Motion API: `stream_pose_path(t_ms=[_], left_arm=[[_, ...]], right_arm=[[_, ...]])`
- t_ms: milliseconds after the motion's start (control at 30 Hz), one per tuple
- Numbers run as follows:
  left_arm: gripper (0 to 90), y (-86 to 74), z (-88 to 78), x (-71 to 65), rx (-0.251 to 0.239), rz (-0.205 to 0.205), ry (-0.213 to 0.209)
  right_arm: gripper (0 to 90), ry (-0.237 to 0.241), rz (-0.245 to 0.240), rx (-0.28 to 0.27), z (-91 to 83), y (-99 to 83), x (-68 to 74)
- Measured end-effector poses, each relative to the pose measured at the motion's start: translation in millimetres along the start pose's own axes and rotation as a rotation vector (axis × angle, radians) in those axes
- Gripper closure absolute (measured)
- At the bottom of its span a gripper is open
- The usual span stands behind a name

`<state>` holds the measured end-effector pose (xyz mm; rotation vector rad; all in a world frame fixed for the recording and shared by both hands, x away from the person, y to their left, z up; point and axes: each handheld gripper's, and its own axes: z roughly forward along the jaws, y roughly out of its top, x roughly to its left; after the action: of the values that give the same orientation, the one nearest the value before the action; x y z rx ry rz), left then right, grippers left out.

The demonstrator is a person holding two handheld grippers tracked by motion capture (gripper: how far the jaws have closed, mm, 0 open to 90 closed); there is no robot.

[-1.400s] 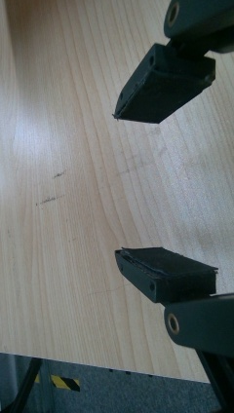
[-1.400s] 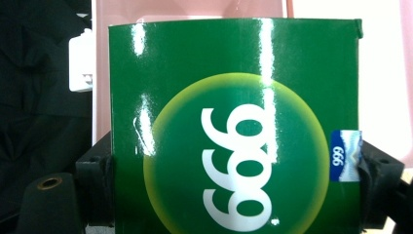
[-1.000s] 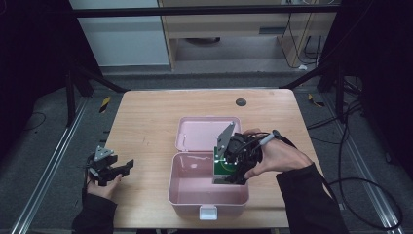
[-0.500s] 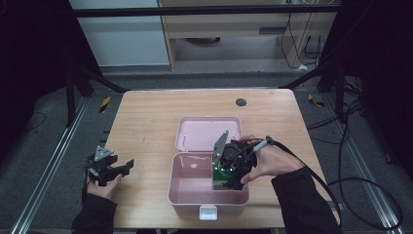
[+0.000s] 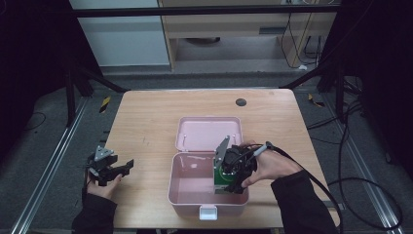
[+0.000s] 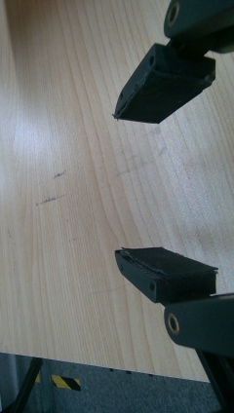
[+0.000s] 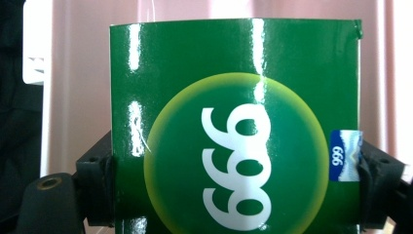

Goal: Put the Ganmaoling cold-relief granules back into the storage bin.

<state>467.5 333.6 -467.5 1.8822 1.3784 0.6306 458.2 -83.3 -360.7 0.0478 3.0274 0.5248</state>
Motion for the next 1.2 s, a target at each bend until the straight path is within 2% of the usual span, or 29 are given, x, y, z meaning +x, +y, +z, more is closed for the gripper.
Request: stream_pose_path(t_ms=[167, 400, 567, 667, 767, 933, 1067, 1200], left_arm=[[28.4, -0.1, 0.0, 0.3, 0.002, 0.0, -0.001], [28.4, -0.2, -0.5, 0.8, 0.002, 0.001, 0.0], [28.4, -0.1, -0.5, 0.8, 0.002, 0.002, 0.0], [28.4, -0.1, -0.6, 0.7, 0.001, 0.003, 0.0], [28.4, -0.2, 0.1, 0.6, 0.002, 0.0, 0.0], [28.4, -0.1, -0.6, 0.7, 0.001, 0.003, -0.002], [28.3, -0.2, -0.5, 0.3, 0.0, 0.002, -0.002], [28.4, -0.3, -0.1, 0.4, 0.003, 0.002, -0.002]], right_arm=[[15.8, 0.002, -0.016, 0.027, 7.1, -1.2, 0.8], [15.7, 0.004, -0.027, 0.036, 15.8, 0.2, -0.3], [15.6, 0.01, -0.027, 0.04, 20.3, -0.1, -1.0], [15.6, 0.021, -0.002, 0.029, 22.8, -3.5, -2.0], [15.0, 0.015, -0.006, 0.055, 27.3, -7.2, -2.8], [14.9, 0.02, -0.011, 0.059, 30.0, -6.5, -3.5], [13.7, 0.019, -0.021, 0.089, 35.9, -6.7, -3.4], [13.1, 0.01, -0.007, 0.049, 29.4, -6.8, -5.4]])
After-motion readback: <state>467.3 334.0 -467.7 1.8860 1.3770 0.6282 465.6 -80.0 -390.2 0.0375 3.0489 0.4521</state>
